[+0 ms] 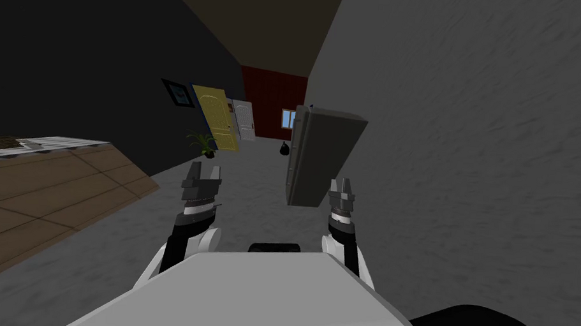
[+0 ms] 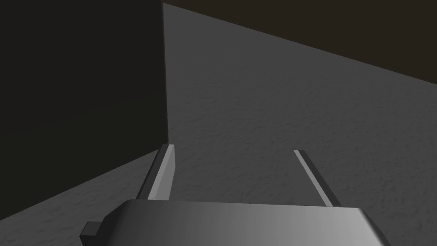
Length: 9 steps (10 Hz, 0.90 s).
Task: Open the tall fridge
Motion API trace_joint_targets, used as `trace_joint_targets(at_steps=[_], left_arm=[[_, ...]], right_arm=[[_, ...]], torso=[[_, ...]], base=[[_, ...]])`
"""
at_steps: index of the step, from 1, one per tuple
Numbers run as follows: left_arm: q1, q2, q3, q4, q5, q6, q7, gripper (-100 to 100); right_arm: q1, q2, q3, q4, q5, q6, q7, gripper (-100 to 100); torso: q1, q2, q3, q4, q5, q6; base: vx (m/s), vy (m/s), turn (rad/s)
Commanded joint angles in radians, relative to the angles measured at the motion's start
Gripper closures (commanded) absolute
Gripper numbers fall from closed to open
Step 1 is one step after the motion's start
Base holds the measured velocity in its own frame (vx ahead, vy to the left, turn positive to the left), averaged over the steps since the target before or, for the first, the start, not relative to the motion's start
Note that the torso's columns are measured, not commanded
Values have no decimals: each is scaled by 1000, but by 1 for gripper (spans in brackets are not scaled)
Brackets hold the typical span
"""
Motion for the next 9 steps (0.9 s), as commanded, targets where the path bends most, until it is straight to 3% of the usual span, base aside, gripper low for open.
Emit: trace_joint_targets(at_steps=[1,4,5,6,9], left_arm=[[0,0,0,0,0,0,0,0],[0,0,0,0,0,0,0,0],[0,0,0,0,0,0,0,0],[0,0,0,0,0,0,0,0],[0,0,0,0,0,0,0,0]], right_arm=[[0,0,0,0,0,0,0,0],[0,0,0,0,0,0,0,0],[6,-36,-20,0,8,-3,-3,-100],[13,-62,-40,0,17,-5,-5,-100],[46,-143,-130,5,61,-16,-16,-100]], torso=[[0,74,-147,74,0,0],[0,296,-590,295,0,0],[0,369,-738,369,0,0],[0,403,-807,402,0,0],[0,414,-832,415,0,0]], base=[[0,0,0],[0,0,0],[14,6,39],[22,11,68],[45,18,91]])
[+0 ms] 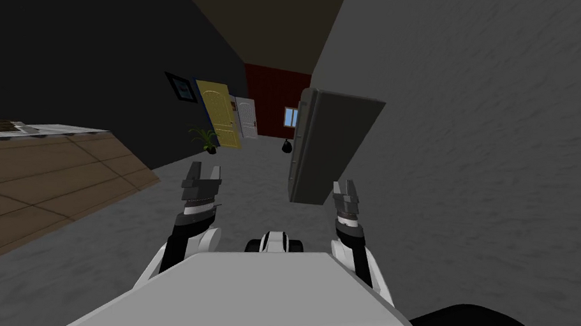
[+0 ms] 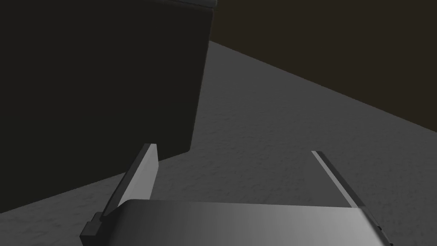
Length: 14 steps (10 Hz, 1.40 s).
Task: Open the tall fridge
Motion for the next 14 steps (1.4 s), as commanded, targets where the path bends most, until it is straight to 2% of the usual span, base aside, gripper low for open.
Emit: trace_joint_targets(at_steps=[1,3,4,5,6,7,8,9,10,11,12,13,14], left_arm=[[0,0,0,0,0,0,0,0],[0,0,0,0,0,0,0,0],[0,0,0,0,0,0,0,0],[0,0,0,0,0,0,0,0],[0,0,0,0,0,0,0,0],[0,0,0,0,0,0,0,0],[0,0,0,0,0,0,0,0],[0,0,0,0,0,0,0,0],[0,0,0,0,0,0,0,0],[0,0,0,0,0,0,0,0],[0,0,0,0,0,0,0,0],[0,0,0,0,0,0,0,0],[0,0,0,0,0,0,0,0]], right_arm=[[21,-44,-58,0,27,-6,-6,-100],[53,-100,-126,5,71,-16,-14,-100],[53,-100,-151,5,71,-16,-14,-100],[71,-129,-185,8,97,-21,-18,-100],[71,-129,-204,8,97,-21,-18,-100],[91,-158,-237,12,125,-27,-22,-100],[91,-158,-260,12,125,-27,-22,-100],[113,-188,-291,16,156,-33,-25,-100],[113,-188,-319,16,156,-33,-25,-100],[137,-218,-350,20,190,-39,-28,-100],[137,-218,-380,20,190,-39,-28,-100],[162,-248,-412,25,225,-45,-30,-100],[162,-248,-443,25,225,-45,-30,-100]], torso=[[0,0,0,0,0,0],[0,3,1,1,0,0],[1,1,1,1,0,0],[0,2,1,1,0,0],[0,2,1,1,0,0],[-1,2,1,1,0,0],[0,1,0,1,0,0],[0,1,0,1,0,0],[1,1,0,1,0,0],[0,2,1,1,0,0],[0,2,1,1,0,0],[-1,2,1,1,0,0],[0,1,0,1,0,0]], base=[[47,16,33],[49,28,118],[44,25,54],[44,23,80],[42,17,48],[59,16,114],[46,16,74],[60,35,113],[51,28,59],[55,32,123],[50,21,71],[65,26,133],[64,19,70]])
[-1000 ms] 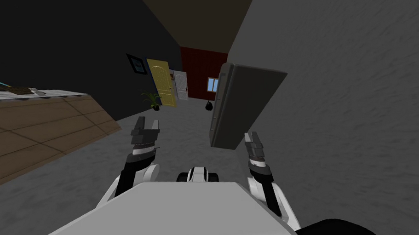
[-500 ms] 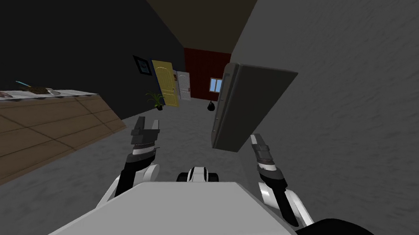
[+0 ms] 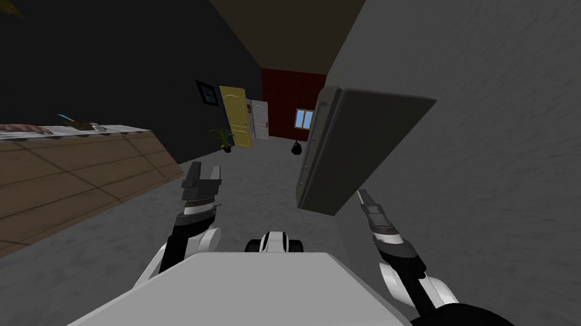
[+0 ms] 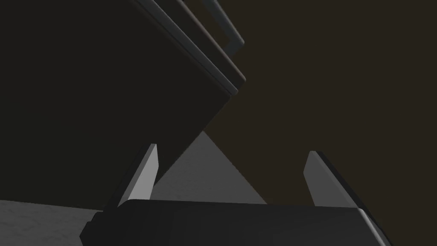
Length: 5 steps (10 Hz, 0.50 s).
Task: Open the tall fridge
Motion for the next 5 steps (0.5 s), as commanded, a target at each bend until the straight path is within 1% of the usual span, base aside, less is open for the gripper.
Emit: trace_joint_targets(at_steps=[1,2,3,4,5], left_arm=[[0,0,0,0,0,0,0,0],[0,0,0,0,0,0,0,0],[0,0,0,0,0,0,0,0],[0,0,0,0,0,0,0,0],[0,0,0,0,0,0,0,0]], right_arm=[[40,-44,-78,3,56,-7,-3,-100],[40,-44,-110,3,56,-7,-3,-100],[67,-75,-140,9,96,-13,-4,-100],[67,-75,-172,9,96,-13,-4,-100],[94,-105,-206,15,137,-19,-4,-100]], torso=[[0,0,0,0,0,0],[1,0,0,0,0,0],[0,1,0,0,0,1],[-1,0,0,0,0,0],[-1,1,0,0,0,0]], base=[[77,43,147],[64,31,67],[79,18,125],[71,13,78],[91,37,148]])
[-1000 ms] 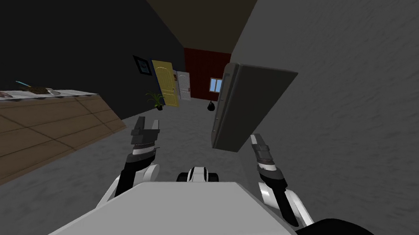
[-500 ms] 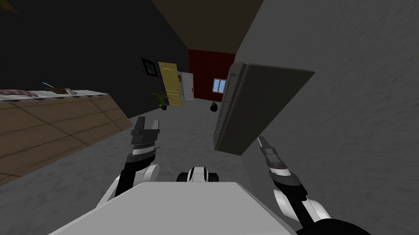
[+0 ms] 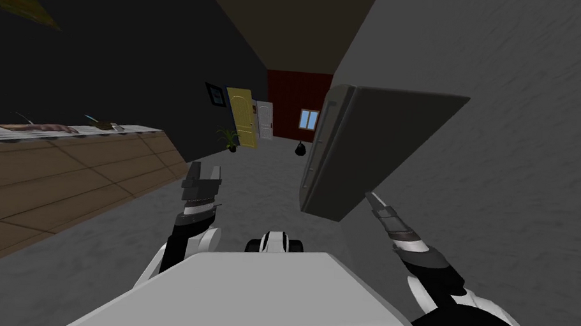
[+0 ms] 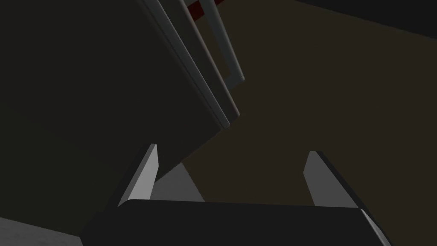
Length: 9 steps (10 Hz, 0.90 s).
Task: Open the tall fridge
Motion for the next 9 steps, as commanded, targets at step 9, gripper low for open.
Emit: trace_joint_targets(at_steps=[9], left_arm=[[0,0,0,0,0,0,0,0]], right_arm=[[117,-122,-297,29,181,-18,8,-100]], torso=[[1,0,0,0,0,0]], base=[[72,24,81]])
